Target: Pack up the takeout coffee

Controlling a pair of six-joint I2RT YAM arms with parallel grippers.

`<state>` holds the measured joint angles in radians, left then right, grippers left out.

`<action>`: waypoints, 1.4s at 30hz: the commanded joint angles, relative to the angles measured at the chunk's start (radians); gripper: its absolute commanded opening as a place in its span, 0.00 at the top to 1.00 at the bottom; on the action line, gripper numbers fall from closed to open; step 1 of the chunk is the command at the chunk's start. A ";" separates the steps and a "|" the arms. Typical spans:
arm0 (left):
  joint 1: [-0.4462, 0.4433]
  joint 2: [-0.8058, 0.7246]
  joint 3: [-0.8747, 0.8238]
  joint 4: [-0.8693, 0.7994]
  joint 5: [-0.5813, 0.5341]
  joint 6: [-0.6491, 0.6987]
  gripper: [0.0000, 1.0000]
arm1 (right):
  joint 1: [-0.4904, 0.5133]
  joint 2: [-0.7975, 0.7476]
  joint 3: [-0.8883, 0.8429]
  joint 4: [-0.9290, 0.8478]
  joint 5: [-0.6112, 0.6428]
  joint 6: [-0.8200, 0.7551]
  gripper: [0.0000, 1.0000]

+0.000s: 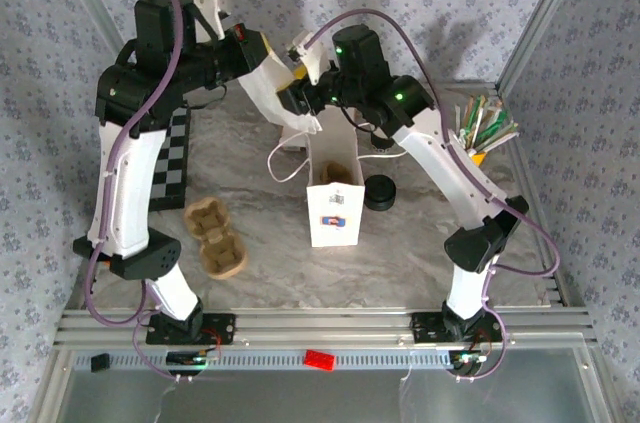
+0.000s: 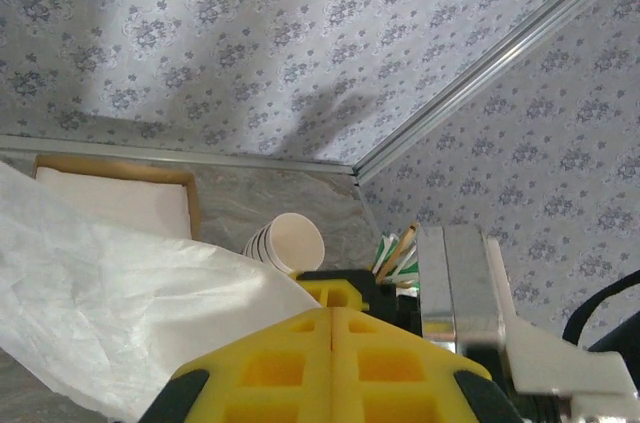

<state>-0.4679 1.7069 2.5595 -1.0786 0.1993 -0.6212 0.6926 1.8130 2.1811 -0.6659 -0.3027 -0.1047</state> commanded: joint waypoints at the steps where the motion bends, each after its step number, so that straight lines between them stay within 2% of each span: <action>1: -0.006 -0.019 0.028 -0.005 -0.033 0.012 1.00 | 0.010 -0.060 0.002 -0.047 0.004 0.008 0.68; 2: -0.006 -0.018 0.028 -0.006 -0.040 0.014 1.00 | 0.012 -0.063 0.002 -0.060 0.019 0.016 0.78; 4: -0.006 -0.018 0.028 -0.003 -0.046 0.015 1.00 | 0.013 -0.073 0.004 -0.076 0.026 0.039 0.90; 8: -0.002 -0.015 0.031 0.011 -0.048 0.024 1.00 | 0.016 -0.093 0.003 -0.078 -0.012 0.105 1.00; 11: 0.026 -0.010 0.042 0.013 -0.008 0.023 0.70 | 0.018 -0.112 0.004 -0.077 -0.054 0.174 1.00; 14: 0.087 -0.019 0.056 -0.005 0.040 0.018 0.49 | 0.018 -0.146 -0.017 -0.070 -0.080 0.265 1.00; 18: 0.116 -0.071 0.028 -0.017 0.061 0.081 0.36 | 0.008 -0.205 -0.062 -0.060 -0.090 0.390 1.00; 20: 0.110 -0.111 -0.032 -0.002 0.118 0.128 0.31 | -0.002 -0.238 -0.086 -0.066 -0.103 0.431 1.00; 22: 0.083 -0.168 -0.137 0.032 0.155 0.204 0.27 | -0.007 -0.263 -0.092 -0.088 -0.110 0.432 1.00; 26: -0.020 -0.305 -0.419 0.138 0.139 0.386 0.22 | -0.039 -0.301 -0.080 -0.179 -0.167 0.378 1.00; 31: -0.084 -0.413 -0.653 0.251 0.197 0.531 0.18 | -0.105 -0.349 -0.089 -0.243 -0.305 0.345 1.00; 37: -0.115 -0.399 -0.688 0.269 0.313 0.650 0.17 | -0.171 -0.379 -0.072 -0.309 -0.424 0.316 1.00; 39: -0.159 -0.373 -0.663 0.239 0.351 0.702 0.17 | -0.188 -0.385 -0.075 -0.312 -0.475 0.316 1.00; 42: -0.222 -0.347 -0.657 0.229 0.348 0.775 0.18 | -0.198 -0.392 -0.076 -0.322 -0.515 0.304 1.00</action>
<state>-0.6518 1.3418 1.8694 -0.8631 0.4870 0.0383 0.5018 1.4441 2.0930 -0.9554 -0.7212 0.2268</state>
